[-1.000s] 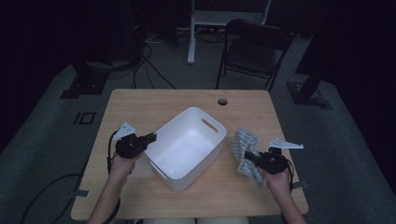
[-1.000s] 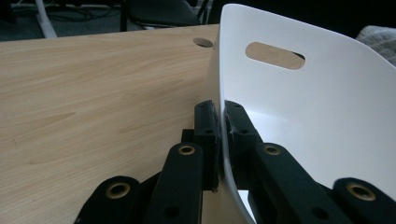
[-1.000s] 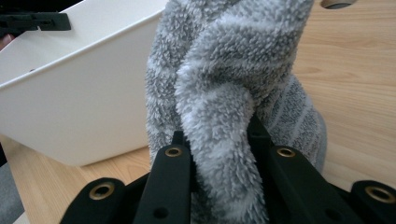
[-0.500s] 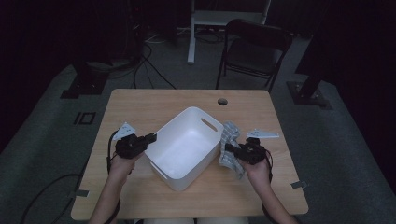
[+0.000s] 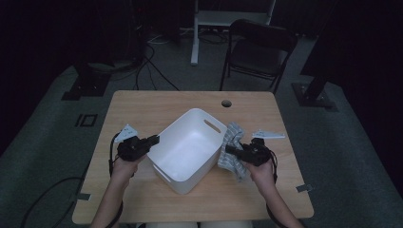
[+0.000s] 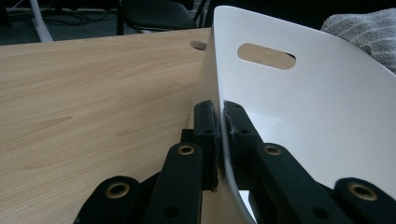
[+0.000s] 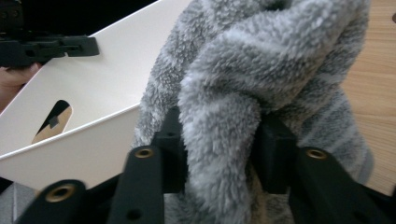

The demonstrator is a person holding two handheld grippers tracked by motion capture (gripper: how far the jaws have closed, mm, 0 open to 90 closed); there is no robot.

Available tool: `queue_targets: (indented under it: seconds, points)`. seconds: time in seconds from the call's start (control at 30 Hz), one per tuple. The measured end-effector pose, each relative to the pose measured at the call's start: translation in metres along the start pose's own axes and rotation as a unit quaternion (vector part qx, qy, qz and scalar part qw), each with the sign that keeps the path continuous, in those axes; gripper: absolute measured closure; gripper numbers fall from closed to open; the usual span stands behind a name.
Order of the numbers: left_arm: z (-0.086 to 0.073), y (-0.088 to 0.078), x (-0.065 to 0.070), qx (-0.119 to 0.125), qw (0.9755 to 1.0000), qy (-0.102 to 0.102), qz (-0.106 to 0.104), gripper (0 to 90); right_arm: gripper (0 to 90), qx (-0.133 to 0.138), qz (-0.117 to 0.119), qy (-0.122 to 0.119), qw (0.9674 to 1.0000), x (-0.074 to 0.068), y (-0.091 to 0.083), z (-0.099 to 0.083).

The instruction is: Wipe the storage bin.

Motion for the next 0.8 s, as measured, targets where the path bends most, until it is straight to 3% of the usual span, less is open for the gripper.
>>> queue_targets:
  seconds: [0.13,0.2,0.5,0.63,0.8]
  points:
    - [0.000,0.000,0.000,-0.001,1.0000,0.001,0.000,85.2,68.4,0.012,-0.015,0.000,0.9998,0.002,-0.005,0.003]
    - [0.000,0.000,0.000,-0.001,1.0000,0.001,0.000,85.1,68.7,0.016,-0.011,0.003,0.9998,0.002,-0.005,0.005]
    - [0.000,0.000,0.001,-0.002,1.0000,0.008,-0.001,85.2,75.2,0.018,-0.048,-0.006,0.9987,0.002,0.007,0.000]
    - [0.000,0.000,0.001,-0.002,0.9999,0.014,-0.004,85.0,75.5,0.013,-0.057,-0.008,0.9983,0.003,0.010,-0.002]
    - [0.000,0.000,0.001,0.000,0.9999,0.014,-0.005,84.9,75.7,-0.014,-0.069,0.000,0.9975,0.010,0.021,-0.013]
Point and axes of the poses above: each handheld gripper's, and its own axes: y roughly forward along the jaws, z roughly out of its top, x roughly to its right, the point moved 8 cm from there along y, roughly forward along the jaws, and after that the axes turned 5 degrees about -x, right-handed, at the moved point
